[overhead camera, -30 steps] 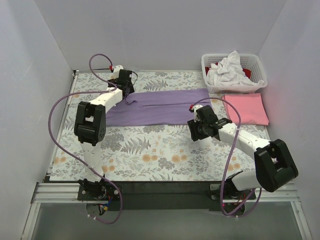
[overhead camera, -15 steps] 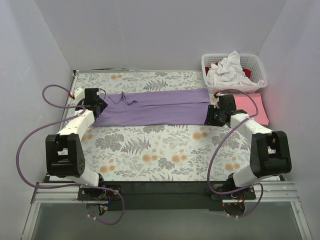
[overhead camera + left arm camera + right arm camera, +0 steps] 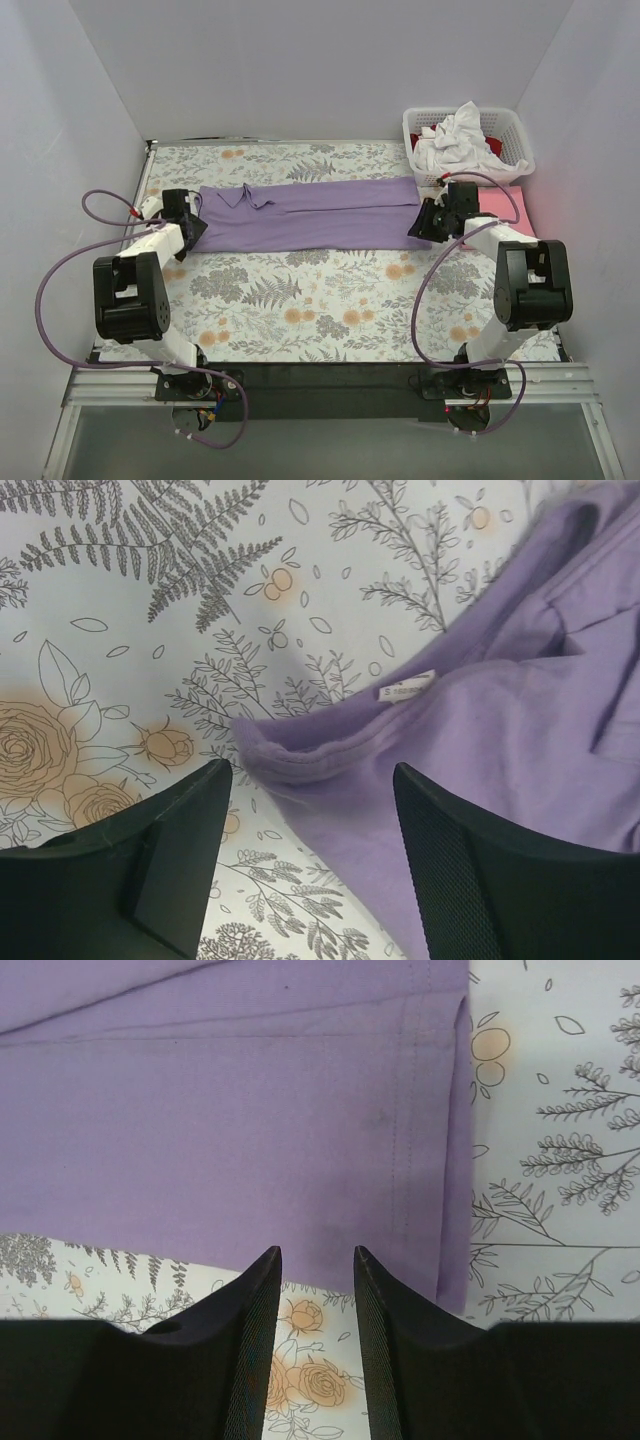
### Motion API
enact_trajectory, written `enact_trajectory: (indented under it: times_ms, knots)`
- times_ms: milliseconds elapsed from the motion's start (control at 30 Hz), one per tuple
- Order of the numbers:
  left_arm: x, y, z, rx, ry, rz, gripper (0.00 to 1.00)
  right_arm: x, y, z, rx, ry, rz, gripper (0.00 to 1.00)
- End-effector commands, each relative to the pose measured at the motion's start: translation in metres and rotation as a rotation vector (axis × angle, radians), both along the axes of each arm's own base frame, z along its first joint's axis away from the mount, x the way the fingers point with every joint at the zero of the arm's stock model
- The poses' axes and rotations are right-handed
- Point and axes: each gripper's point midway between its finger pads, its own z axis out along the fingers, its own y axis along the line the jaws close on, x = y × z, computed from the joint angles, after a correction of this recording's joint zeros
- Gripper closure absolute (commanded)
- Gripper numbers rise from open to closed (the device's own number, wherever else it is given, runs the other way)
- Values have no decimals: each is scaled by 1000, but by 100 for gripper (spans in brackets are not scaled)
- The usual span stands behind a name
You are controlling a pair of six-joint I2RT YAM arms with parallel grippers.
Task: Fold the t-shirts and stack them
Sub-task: Fold the tshirt
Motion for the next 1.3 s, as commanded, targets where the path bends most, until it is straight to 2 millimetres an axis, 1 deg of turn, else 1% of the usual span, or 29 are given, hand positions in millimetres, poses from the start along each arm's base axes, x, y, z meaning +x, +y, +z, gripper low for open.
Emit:
enact_trajectory:
  times_ms: [0, 100, 133, 167, 200, 233, 267, 300, 333, 367, 400, 433, 467, 533, 567, 633, 667, 767, 800, 833, 900, 933, 1000, 1100, 1133, 1167, 1200, 1233, 1267]
  knots:
    - [1, 11, -1, 25, 1, 38, 37, 20, 5, 7, 67, -44, -9, 59]
    - [-7, 18, -7, 51, 22, 57, 49, 16, -2, -10, 75, 1, -44, 59]
    - [-9, 20, -7, 61, 27, 64, 53, 9, -4, -19, 82, 29, -53, 59]
    - [-11, 21, -9, 66, 39, 68, 66, 5, -10, -25, 88, 49, -74, 60]
    - [-15, 22, -12, 69, 56, 74, 71, -1, -9, -32, 94, 72, -80, 60]
    - [-18, 23, -14, 69, 65, 78, 78, -10, -19, -41, 95, 102, -113, 61]
    - [-20, 23, -15, 69, 72, 83, 90, -14, -26, -44, 93, 113, -132, 61]
    - [-28, 23, -20, 64, 100, 99, 97, -28, -27, -54, 96, 150, -143, 62]
    - [-32, 23, -22, 61, 114, 109, 100, -36, -32, -58, 99, 171, -162, 62]
    - [-37, 23, -24, 56, 129, 120, 100, -42, -35, -58, 97, 178, -172, 62]
    - [-49, 24, -28, 48, 162, 153, 100, -48, -37, -60, 95, 190, -179, 62]
    - [-60, 24, -34, 41, 189, 171, 100, -66, -41, -68, 91, 237, -195, 62]
    - [-69, 24, -34, 34, 200, 189, 100, -70, -44, -63, 87, 230, -202, 62]
    - [-91, 23, -39, 10, 242, 235, 100, -84, -51, -65, 72, 247, -223, 62]
    - [-105, 21, -40, 4, 252, 244, 100, -96, -54, -64, 64, 258, -232, 61]
    - [-125, 14, -42, -25, 275, 266, 100, -107, -63, -62, 53, 259, -260, 61]
    - [-137, 9, -42, -44, 271, 266, 100, -117, -65, -61, 49, 260, -267, 61]
    - [-158, -1, -40, -85, 244, 265, 91, -125, -76, -56, 31, 232, -290, 60]
    - [-160, -3, -38, -93, 230, 263, 88, -130, -76, -57, 28, 238, -288, 60]
    - [-159, -4, -34, -100, 207, 260, 76, -131, -75, -55, 27, 236, -282, 59]
    - [-152, -6, -18, -102, 142, 214, 65, -128, -74, -45, 30, 192, -256, 59]
    - [-146, -5, -7, -87, 103, 195, 54, -124, -72, -35, 33, 153, -239, 58]
    - [-138, 0, 12, -50, 58, 163, 47, -118, -71, -23, 20, 101, -211, 58]
    - [-124, -2, 45, -31, -41, 113, 39, -104, -54, 2, 11, 8, -132, 57]
    - [-115, -4, 60, -32, -83, 89, 38, -96, -39, 16, -5, -38, -68, 57]
    - [-109, -8, 67, -40, -100, 71, 38, -92, -30, 21, -18, -55, -36, 57]
    - [-103, -19, 72, -65, -114, 27, 38, -88, -18, 27, -30, -77, 8, 57]
    - [-94, -24, 82, -75, -140, -1, 38, -87, 3, 32, -45, -99, 82, 57]
    - [-89, -31, 81, -91, -132, -26, 38, -75, 15, 45, -46, -144, 116, 57]
